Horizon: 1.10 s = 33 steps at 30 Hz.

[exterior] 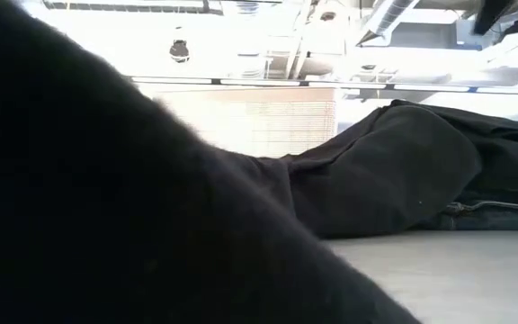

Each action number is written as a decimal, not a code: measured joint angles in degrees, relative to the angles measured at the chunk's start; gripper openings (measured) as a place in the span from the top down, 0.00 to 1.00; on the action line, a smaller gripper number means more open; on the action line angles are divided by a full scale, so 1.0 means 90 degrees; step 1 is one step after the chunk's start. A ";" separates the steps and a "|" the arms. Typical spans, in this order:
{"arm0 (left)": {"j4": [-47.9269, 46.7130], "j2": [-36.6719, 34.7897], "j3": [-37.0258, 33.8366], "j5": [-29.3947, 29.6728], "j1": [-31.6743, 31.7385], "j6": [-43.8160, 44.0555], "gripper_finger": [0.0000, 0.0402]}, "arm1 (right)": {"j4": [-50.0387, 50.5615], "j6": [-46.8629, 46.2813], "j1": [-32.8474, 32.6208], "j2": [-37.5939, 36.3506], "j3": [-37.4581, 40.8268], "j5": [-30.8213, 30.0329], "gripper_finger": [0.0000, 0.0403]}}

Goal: Fold laundry
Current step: Fold the black shirt from the white laundry organizer

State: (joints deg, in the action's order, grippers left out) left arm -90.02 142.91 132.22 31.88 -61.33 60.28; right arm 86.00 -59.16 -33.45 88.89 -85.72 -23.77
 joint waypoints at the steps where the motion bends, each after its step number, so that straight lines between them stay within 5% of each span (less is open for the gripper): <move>1: 0.0000 0.0000 0.0000 0.0119 -0.0016 -0.0150 1.00 | -0.0217 -0.0391 -0.0393 0.0015 0.0059 -0.0313 0.49; 5: 0.0000 0.0000 0.0000 0.0514 -0.0090 -0.0481 1.00 | -0.0608 -0.1710 -0.1438 0.0431 0.0522 -0.1442 0.51; 10: 0.0000 0.0000 0.0000 0.0618 -0.0187 -0.0364 1.00 | -0.0572 -0.2163 -0.1744 0.1315 0.0871 -0.2264 0.55; 18: 0.0000 0.0000 0.0000 0.0501 -0.0197 0.0047 1.00 | 0.0163 -0.1783 -0.1775 0.2363 0.0885 -0.2411 0.56; 33: 0.0000 0.0000 0.0000 0.0524 -0.0176 0.0003 1.00 | -0.0088 -0.1032 -0.1930 0.2559 0.0940 -0.2586 0.55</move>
State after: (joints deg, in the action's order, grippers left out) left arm -90.02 142.91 132.22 36.60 -62.92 60.31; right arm 85.20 -68.45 -50.82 111.92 -77.26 -47.04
